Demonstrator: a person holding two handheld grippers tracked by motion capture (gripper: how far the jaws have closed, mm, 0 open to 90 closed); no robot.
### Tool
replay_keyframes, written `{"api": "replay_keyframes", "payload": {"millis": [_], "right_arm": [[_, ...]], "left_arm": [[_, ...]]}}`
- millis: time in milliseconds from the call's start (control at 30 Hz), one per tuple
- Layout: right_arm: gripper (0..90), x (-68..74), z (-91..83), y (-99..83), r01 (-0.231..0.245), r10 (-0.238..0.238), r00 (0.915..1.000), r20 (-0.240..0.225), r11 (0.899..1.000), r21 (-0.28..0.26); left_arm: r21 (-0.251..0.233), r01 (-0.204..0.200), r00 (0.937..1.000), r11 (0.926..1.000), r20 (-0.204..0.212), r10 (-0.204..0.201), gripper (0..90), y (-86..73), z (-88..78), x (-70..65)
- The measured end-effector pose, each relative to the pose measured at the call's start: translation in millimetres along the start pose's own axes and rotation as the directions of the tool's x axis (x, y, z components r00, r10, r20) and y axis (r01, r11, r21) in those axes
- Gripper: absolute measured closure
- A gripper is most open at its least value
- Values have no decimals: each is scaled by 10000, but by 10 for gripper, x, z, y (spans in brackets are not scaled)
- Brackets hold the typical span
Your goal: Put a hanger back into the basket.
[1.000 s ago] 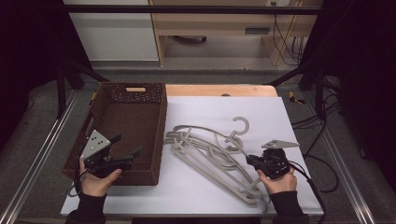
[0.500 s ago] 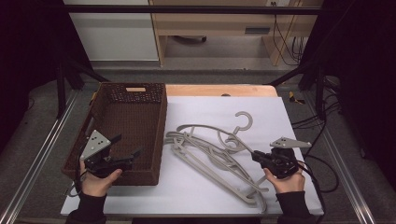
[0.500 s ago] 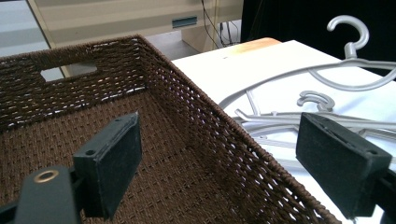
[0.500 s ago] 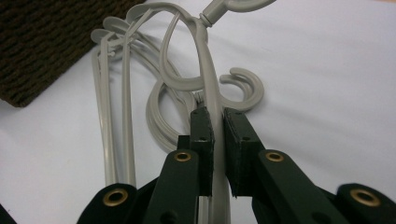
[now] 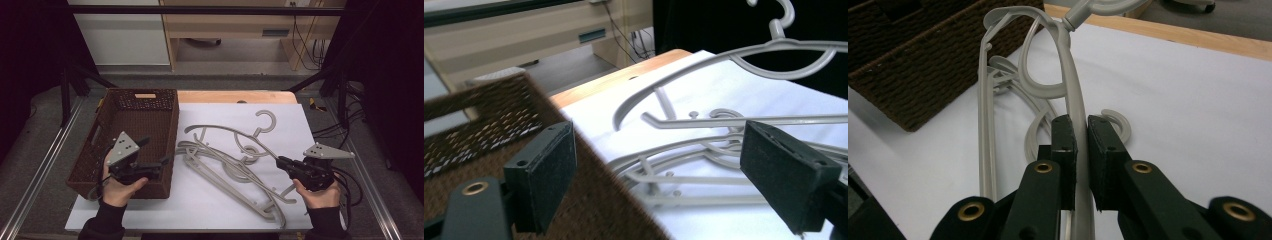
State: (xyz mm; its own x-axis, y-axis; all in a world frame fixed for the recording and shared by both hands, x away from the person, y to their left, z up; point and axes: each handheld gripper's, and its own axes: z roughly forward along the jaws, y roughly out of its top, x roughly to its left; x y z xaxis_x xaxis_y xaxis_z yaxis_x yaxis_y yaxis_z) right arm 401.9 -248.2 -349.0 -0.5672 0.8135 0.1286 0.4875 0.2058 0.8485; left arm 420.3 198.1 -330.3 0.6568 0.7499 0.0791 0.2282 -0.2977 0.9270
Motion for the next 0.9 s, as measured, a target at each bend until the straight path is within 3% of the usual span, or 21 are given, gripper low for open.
{"api": "replay_keyframes", "payload": {"millis": [133, 233, 533, 633, 767, 900], "right_arm": [[828, 22, -53, 33, 145, -147, 9997, -205, 9998, -130], [828, 30, -90, 54, 232, -240, 9992, -315, 9994, -275], [828, 102, -156, 129, 448, -496, 9952, -838, 9973, -580], [828, 138, -142, 158, 494, -543, 9945, -891, 9972, -560], [827, 158, -113, 182, 561, -618, 9933, -977, 9966, -600], [827, 176, -106, 195, 594, -657, 9924, -1045, 9963, -618]], "left_arm": [[79, -547, 9980, 9985, 328, 544, 154, 205, 117, -121], [52, -738, 9958, 9973, 556, 734, 162, 323, 178, -158], [526, -1374, 9869, 9891, 925, 1322, 181, 565, 453, -159], [897, -1797, 9801, 9796, 1016, 1705, 190, 615, 572, -179], [1463, -2487, 9652, 9575, 1201, 2324, 203, 658, 725, -218], [1746, -2871, 9552, 9418, 1259, 2678, 233, 659, 853, -276]]}}
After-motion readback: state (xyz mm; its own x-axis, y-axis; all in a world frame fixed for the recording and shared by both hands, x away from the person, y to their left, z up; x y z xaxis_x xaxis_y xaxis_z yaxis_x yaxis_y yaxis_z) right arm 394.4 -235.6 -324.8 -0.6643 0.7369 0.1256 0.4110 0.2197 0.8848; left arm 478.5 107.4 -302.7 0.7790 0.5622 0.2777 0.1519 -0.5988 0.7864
